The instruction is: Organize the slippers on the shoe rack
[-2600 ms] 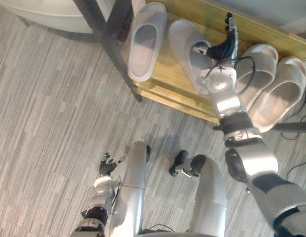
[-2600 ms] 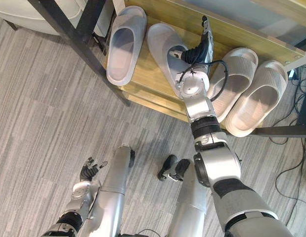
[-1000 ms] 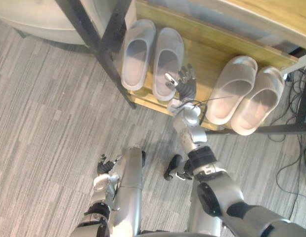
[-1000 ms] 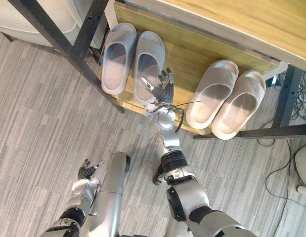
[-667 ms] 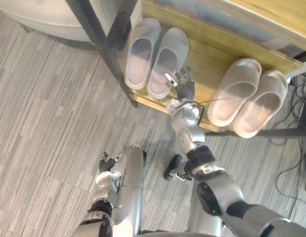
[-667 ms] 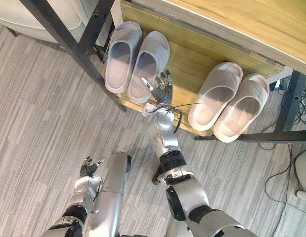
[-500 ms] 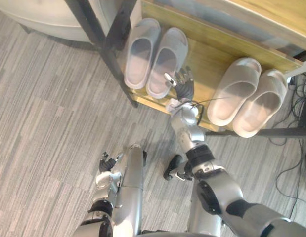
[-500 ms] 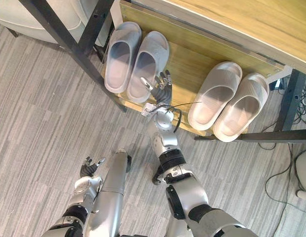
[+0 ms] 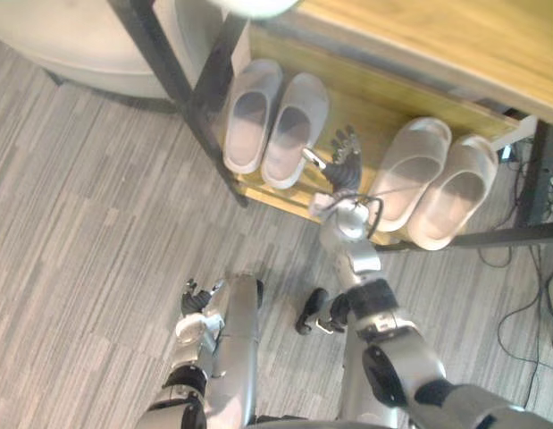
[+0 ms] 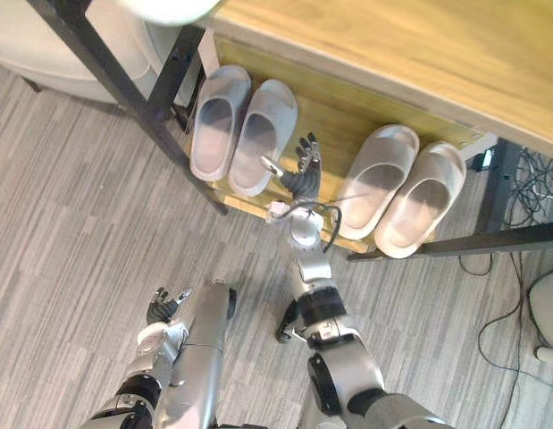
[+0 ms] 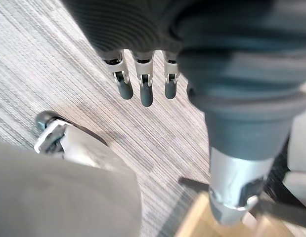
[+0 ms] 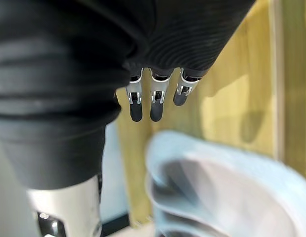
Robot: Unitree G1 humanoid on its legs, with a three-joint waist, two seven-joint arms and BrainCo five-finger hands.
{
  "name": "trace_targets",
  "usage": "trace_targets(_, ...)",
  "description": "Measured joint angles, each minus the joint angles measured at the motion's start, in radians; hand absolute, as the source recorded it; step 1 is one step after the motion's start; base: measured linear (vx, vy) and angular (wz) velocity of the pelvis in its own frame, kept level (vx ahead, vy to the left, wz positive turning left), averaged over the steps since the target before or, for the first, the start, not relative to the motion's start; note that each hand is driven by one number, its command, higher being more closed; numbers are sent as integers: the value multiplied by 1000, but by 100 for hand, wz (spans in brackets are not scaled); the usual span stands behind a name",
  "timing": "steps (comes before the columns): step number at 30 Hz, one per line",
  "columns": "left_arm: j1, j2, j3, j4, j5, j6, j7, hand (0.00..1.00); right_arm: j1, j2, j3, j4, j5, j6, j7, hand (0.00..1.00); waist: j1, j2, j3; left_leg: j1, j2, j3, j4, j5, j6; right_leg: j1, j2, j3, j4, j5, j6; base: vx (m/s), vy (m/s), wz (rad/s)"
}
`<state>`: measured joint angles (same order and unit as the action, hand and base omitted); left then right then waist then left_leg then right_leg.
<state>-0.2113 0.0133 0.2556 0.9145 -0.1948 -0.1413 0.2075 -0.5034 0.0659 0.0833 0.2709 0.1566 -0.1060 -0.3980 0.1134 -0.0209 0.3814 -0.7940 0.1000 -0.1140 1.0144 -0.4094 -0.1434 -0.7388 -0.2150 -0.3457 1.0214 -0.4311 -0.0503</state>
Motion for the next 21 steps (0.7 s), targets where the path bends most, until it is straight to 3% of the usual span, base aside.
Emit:
trace_targets(6,90,24,-55,0,54,1,-26,0,306,-15,110,-160,-83,-5,81,0,-29,-14,-20,232,37,82,-224,52,18,204,41,13,-217,74,14,94,27,-15)
trace_targets(10,133,65,-170,27,82,1,-60,0,451,-44,167,-171,-159,-6,166,0,-54,-37,-87,370,40,140,-404,112,24,313,62,29,-385,138,34,134,49,-15)
trace_targets(14,155,84,-256,85,117,2,-89,0,531,-86,165,-23,-209,-11,236,0,-80,-48,-151,521,27,191,-602,180,36,437,89,52,-585,224,57,154,83,-23)
trace_targets(16,174,83,-293,98,126,3,-106,0,565,-112,149,115,-252,-4,264,0,-93,-41,-179,612,17,227,-713,220,43,517,104,77,-708,283,73,151,98,-33)
trace_targets(21,203,84,-333,98,133,4,-121,0,620,-125,67,335,-307,17,282,0,-114,-22,-216,703,0,259,-820,255,54,606,112,94,-842,345,91,79,74,-15)
